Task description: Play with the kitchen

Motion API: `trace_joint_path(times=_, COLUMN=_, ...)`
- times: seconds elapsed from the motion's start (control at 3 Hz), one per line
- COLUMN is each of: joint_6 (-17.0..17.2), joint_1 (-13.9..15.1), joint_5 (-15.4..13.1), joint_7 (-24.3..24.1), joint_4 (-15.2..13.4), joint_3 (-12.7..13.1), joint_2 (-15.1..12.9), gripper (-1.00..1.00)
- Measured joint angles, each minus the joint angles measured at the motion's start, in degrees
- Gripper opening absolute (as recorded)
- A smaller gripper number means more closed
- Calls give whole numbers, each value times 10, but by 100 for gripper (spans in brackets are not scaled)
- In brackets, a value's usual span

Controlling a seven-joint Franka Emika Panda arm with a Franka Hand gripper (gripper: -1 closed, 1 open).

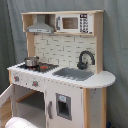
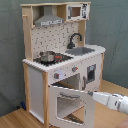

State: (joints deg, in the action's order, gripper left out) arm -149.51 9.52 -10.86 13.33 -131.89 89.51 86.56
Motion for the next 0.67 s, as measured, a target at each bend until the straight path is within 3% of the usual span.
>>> trace_joint_path(times=0.33, joint_6=-1, joint_1=32, joint_5=-14, joint_7=-59, joint_4=32, joint_3=6, joint_2=0, gripper=100)
trace_joint_path(times=0.67, joint_6=0, joint_1=47, joint_5=-23, joint_7=-113, joint_4=43, joint_3=19, joint_2=0, gripper=100)
